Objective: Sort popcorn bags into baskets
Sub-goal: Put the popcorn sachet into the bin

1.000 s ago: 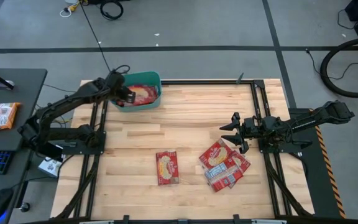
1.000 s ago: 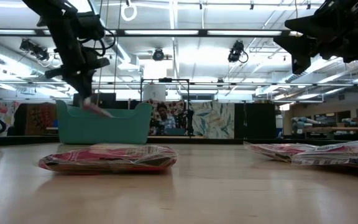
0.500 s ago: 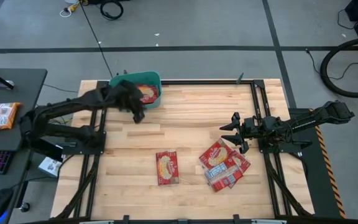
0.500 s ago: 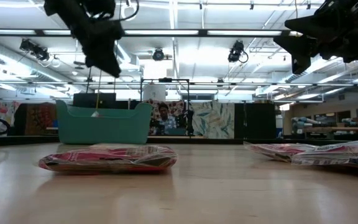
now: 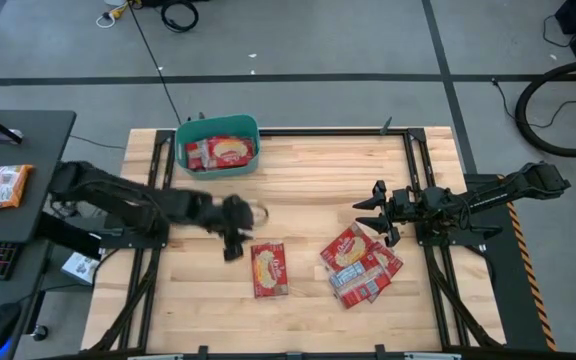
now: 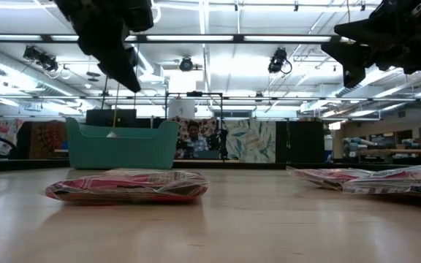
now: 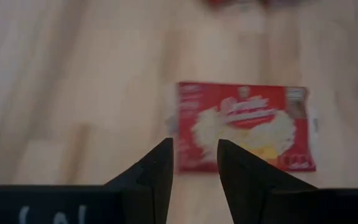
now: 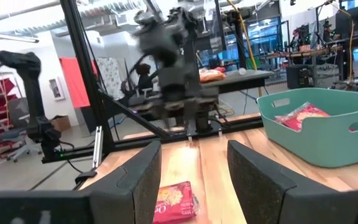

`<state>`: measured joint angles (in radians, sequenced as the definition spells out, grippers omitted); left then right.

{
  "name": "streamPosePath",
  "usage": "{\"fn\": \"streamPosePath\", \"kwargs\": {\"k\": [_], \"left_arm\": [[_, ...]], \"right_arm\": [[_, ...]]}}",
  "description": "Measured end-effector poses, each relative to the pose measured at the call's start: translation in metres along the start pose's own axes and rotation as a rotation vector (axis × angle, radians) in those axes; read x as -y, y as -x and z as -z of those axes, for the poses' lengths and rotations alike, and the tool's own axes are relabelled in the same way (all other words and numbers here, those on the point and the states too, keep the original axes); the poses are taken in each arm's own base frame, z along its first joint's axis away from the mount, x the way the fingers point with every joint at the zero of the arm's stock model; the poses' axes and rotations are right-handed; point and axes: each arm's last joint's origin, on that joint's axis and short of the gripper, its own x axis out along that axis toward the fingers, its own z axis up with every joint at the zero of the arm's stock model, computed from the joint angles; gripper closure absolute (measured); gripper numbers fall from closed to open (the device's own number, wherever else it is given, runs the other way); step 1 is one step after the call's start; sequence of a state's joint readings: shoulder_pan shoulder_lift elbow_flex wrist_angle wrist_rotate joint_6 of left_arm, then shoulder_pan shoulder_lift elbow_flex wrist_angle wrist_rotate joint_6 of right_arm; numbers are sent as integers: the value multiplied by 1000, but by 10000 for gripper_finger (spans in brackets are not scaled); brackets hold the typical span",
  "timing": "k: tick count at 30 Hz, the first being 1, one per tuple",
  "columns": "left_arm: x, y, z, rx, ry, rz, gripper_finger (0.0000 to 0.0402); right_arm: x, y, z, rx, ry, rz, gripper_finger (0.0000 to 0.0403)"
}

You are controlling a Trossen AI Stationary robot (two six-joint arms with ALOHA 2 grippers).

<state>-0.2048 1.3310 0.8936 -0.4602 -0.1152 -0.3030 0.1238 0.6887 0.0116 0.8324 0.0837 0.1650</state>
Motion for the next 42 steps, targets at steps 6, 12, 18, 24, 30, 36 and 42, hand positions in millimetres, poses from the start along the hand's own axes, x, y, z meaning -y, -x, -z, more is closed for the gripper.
{"fn": "streamPosePath", "kwargs": {"k": [6,12,18,24,30,36,42], "left_arm": [[59,-40,5,-10,-197,-2,272],[102,-70,-3,-138,-295,-20,271],[138,-85,-9,-246,-341,-35,251],[156,-94,-6,-202,-317,-86,188],[160,-112,-5,-128,-308,-135,141],[171,-128,-4,-42,-395,-105,136],[170,-142,3,-50,-503,-164,136]], "right_arm": [[0,0,1,-7,0,2,214],[0,0,0,0,0,1,214],[0,0,0,-1,0,1,214],[0,0,0,-1,0,1,214],[0,0,0,-1,1,1,214],[0,0,0,0,3,1,214],[0,0,0,4,3,0,214]]}}
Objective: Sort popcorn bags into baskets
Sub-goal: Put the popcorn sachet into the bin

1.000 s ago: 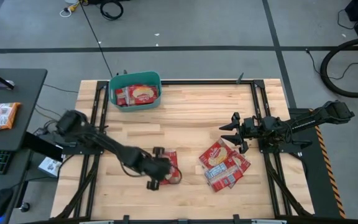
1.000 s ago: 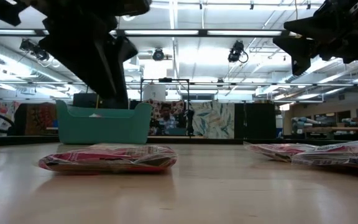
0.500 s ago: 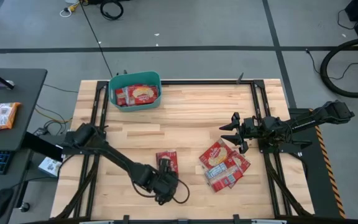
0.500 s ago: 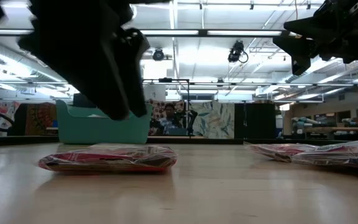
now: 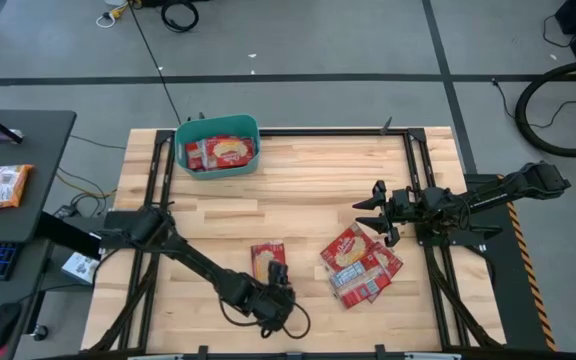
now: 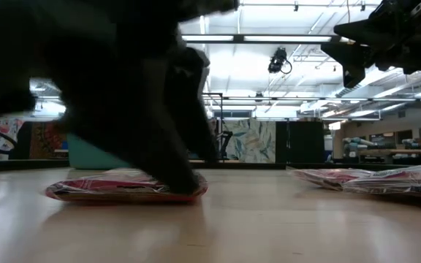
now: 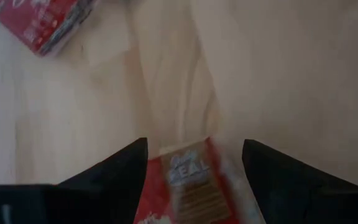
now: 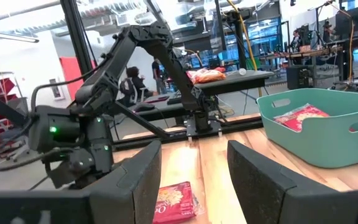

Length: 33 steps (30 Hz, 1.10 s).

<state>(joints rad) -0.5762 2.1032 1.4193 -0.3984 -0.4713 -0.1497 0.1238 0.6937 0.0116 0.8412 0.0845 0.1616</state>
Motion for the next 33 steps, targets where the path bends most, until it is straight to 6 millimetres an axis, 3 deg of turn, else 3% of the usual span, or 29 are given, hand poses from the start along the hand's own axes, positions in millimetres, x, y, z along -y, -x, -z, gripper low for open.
{"fn": "streamPosePath", "kwargs": {"k": [6,10,18,23,27,33], "left_arm": [[-2,-5,7,-64,-23,7,157],[-5,-7,7,-83,-4,52,218],[-4,-7,8,-93,20,53,382],[-10,-3,6,-90,99,54,393],[-29,21,-6,-81,164,36,397],[-83,82,-19,-31,302,-104,399]], "right_arm": [[0,0,0,3,4,0,214],[0,0,0,4,4,-1,214],[0,0,0,3,4,0,214],[0,0,0,3,4,-1,214],[0,0,0,3,3,-1,214],[0,0,-1,9,-1,-2,214]]}}
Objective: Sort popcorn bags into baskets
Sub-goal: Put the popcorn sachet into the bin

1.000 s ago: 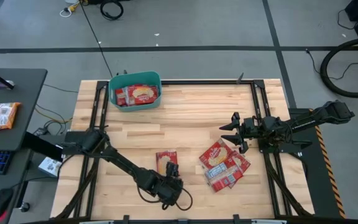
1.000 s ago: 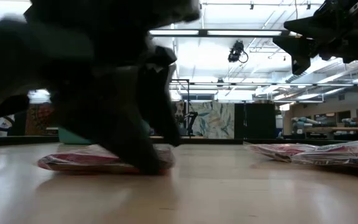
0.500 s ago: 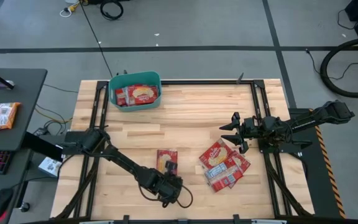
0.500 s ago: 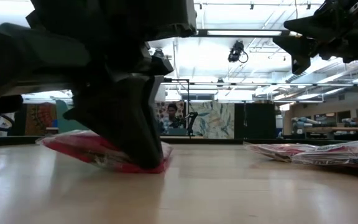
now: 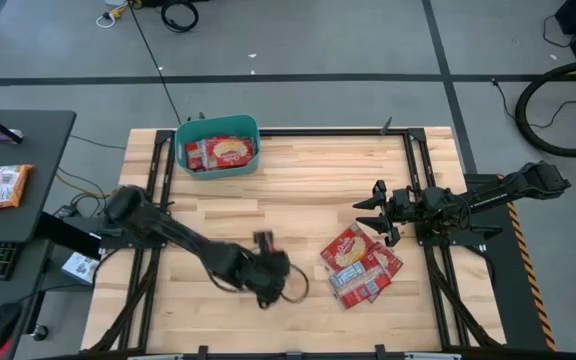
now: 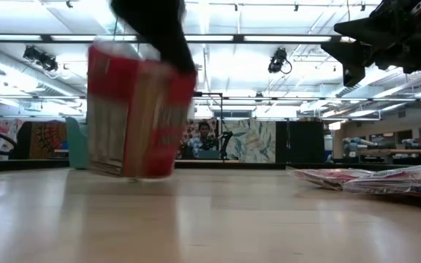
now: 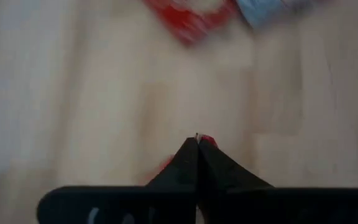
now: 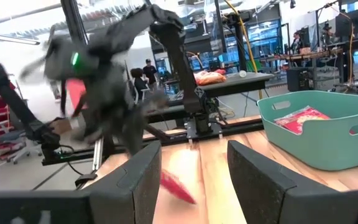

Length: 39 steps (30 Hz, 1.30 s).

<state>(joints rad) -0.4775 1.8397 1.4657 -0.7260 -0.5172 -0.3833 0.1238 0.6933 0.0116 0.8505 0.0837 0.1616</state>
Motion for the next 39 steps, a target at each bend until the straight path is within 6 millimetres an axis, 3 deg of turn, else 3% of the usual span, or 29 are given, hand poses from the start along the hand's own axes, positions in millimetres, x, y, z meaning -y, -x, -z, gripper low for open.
{"fn": "streamPosePath", "kwargs": {"k": [3,8,15,19,29,39], "left_arm": [[-34,33,-7,38,105,-73,399],[-89,74,-2,48,295,-214,400],[-158,106,17,-27,451,-408,400],[-192,111,25,-70,507,-522,401],[-272,100,40,-207,621,-716,401],[-338,92,56,-202,761,-806,396]], "right_arm": [[0,0,0,1,0,-1,214],[0,0,0,0,0,-6,214],[0,0,0,-1,0,-7,214],[0,0,0,0,0,-7,214],[0,0,0,0,3,-7,214],[0,0,0,0,6,-7,214]]}}
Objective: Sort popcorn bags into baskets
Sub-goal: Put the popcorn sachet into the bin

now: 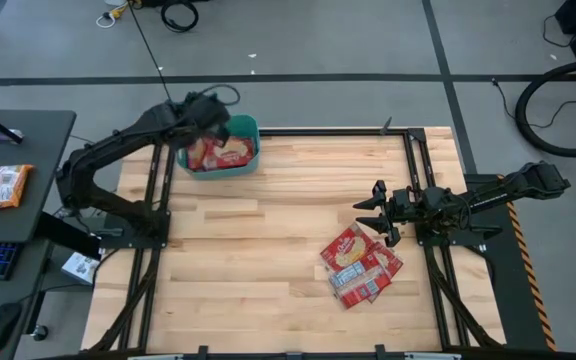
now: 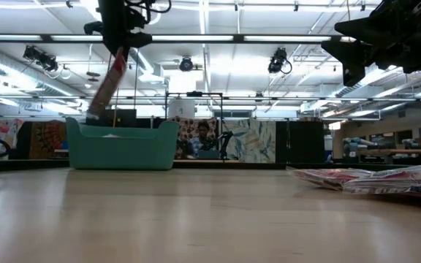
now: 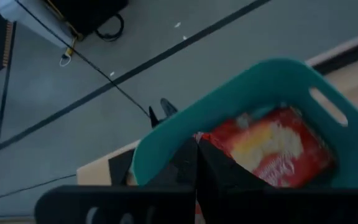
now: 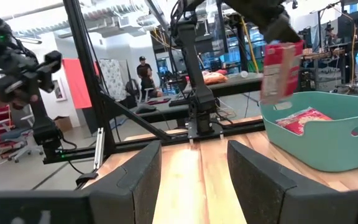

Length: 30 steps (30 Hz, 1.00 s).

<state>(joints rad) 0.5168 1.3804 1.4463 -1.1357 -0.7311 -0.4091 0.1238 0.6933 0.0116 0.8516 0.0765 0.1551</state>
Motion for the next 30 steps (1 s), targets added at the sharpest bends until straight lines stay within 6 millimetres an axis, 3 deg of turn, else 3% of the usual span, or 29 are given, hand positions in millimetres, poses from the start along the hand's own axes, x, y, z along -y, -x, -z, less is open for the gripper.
{"fn": "streamPosePath", "kwargs": {"k": [9,14,30], "left_arm": [[-4,-56,6,-37,43,-7,397],[11,-79,19,14,79,79,396],[39,-117,48,216,217,316,392]], "right_arm": [[-1,0,0,-4,-5,-23,214],[-1,0,0,-4,-2,-21,214],[-1,0,0,-3,-2,-18,214]]}}
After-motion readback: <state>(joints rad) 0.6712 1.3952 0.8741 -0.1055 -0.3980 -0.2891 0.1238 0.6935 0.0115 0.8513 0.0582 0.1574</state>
